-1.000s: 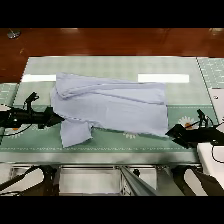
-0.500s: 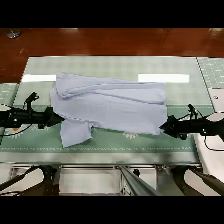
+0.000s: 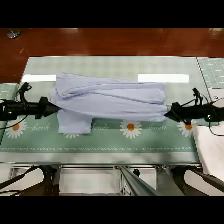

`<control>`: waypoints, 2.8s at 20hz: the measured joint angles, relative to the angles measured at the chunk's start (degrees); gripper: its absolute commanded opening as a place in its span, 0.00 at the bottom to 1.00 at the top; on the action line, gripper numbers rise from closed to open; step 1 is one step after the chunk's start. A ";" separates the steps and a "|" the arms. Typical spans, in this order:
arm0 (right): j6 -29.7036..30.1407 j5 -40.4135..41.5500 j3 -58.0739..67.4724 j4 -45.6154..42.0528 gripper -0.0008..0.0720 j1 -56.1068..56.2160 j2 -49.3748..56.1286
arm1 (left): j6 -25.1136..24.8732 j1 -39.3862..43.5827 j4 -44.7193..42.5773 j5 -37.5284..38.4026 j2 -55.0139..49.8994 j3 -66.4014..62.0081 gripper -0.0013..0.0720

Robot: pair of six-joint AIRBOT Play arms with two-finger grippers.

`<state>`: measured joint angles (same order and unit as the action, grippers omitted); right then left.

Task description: Fold the shirts.

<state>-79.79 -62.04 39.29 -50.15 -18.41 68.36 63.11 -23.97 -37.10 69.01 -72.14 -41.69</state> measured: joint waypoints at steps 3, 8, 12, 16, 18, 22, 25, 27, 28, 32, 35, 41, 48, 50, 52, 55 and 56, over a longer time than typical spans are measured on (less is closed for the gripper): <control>-0.35 -0.24 7.61 1.07 0.04 0.07 4.52 | 0.48 1.73 0.85 -1.25 -4.52 -6.45 0.05; -0.11 1.40 19.41 3.21 0.04 1.90 13.64 | 4.85 6.01 1.55 -2.62 -16.72 -23.65 0.05; -1.62 4.37 27.21 4.04 0.04 4.09 21.03 | 10.58 8.61 -0.52 -2.73 -26.71 -36.59 0.05; -3.13 5.81 33.09 5.03 0.04 5.35 26.80 | 15.08 9.77 -1.55 -2.75 -33.29 -45.29 0.05; -3.80 6.01 34.84 5.03 0.06 5.60 28.74 | 16.15 10.01 -1.60 -2.84 -35.41 -48.06 0.05; -3.54 6.69 36.74 7.58 0.87 5.84 30.77 | 16.94 10.69 -1.95 -1.73 -37.94 -50.56 0.98; -2.25 4.17 38.60 8.61 0.87 3.72 30.91 | 17.38 9.20 -4.68 3.28 -38.45 -52.78 0.97; -2.38 1.11 39.26 6.88 0.87 1.03 30.36 | 19.17 6.88 -10.91 7.61 -37.62 -53.92 0.97; -3.43 -0.70 39.36 4.81 0.87 -0.26 30.25 | 19.91 5.66 -13.75 9.03 -36.72 -54.05 0.97; -7.48 -5.77 37.94 -3.10 0.86 -2.86 30.27 | 19.21 2.54 -17.90 7.91 -29.16 -49.81 0.97; -8.33 -6.01 37.20 -2.80 0.86 -1.60 32.15 | 15.69 4.11 -13.88 1.49 -21.22 -42.93 0.97; -9.18 -5.03 38.14 1.99 0.51 3.02 35.98 | 11.41 15.28 -9.14 -3.98 -14.14 -35.65 0.97; -4.81 -9.03 39.93 0.46 0.04 6.25 34.16 | 9.97 30.01 -8.04 -4.85 -15.13 -34.53 0.05; -4.17 -10.69 38.49 -3.28 0.04 6.43 29.38 | 8.61 33.64 -7.85 -3.85 -15.43 -34.69 0.05; -3.74 -11.23 34.64 -6.84 0.04 6.23 21.77 | 7.78 37.29 -7.85 -3.10 -15.67 -34.77 0.05; -3.02 -11.30 25.44 -10.40 0.04 5.62 6.71 | 7.32 43.76 -7.82 -5.51 -16.50 -34.86 0.05; -2.95 -11.37 22.23 -11.02 0.04 5.53 1.55 | 7.34 45.88 -7.80 -7.15 -16.98 -34.88 0.05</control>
<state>-82.74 -73.41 61.52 -61.17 -12.88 69.91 70.46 21.91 -44.91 61.87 -89.12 -76.58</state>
